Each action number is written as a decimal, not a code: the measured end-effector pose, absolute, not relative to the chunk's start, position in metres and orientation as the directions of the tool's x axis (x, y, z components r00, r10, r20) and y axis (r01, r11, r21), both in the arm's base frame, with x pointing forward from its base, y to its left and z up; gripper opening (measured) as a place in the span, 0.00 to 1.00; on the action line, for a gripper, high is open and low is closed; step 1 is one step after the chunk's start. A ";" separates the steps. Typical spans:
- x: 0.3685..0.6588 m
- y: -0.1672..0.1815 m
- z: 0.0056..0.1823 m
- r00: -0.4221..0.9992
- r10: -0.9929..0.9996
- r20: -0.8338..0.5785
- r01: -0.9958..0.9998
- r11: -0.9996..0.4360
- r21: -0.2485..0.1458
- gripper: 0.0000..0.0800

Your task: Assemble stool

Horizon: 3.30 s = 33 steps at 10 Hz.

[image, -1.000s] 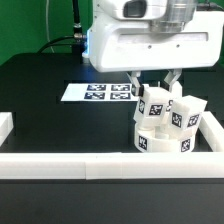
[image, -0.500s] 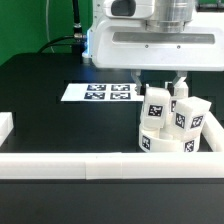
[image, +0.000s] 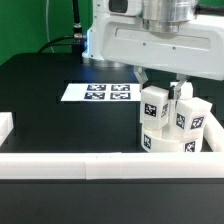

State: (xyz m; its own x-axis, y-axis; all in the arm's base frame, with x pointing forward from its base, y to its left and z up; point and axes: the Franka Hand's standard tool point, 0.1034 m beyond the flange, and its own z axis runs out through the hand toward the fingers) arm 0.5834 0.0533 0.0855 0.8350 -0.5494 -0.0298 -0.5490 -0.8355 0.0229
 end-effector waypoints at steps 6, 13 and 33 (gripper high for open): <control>0.588 0.061 0.085 0.461 -0.887 -0.029 -0.887 -0.461 -0.025 0.42; 0.590 0.068 0.085 -0.141 -0.987 -0.082 -0.986 0.147 -0.079 0.42; 0.589 0.077 0.112 -0.013 -0.979 -0.205 -0.985 0.048 -0.167 0.81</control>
Offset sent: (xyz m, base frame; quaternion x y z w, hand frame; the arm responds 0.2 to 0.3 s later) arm -0.0125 -0.0023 -0.0067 0.0222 -0.0078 0.3121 0.9497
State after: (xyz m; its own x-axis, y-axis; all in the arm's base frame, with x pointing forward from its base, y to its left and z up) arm 0.5885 0.0774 0.1123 -0.0129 -0.9787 -0.2048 -0.9847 0.0480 -0.1673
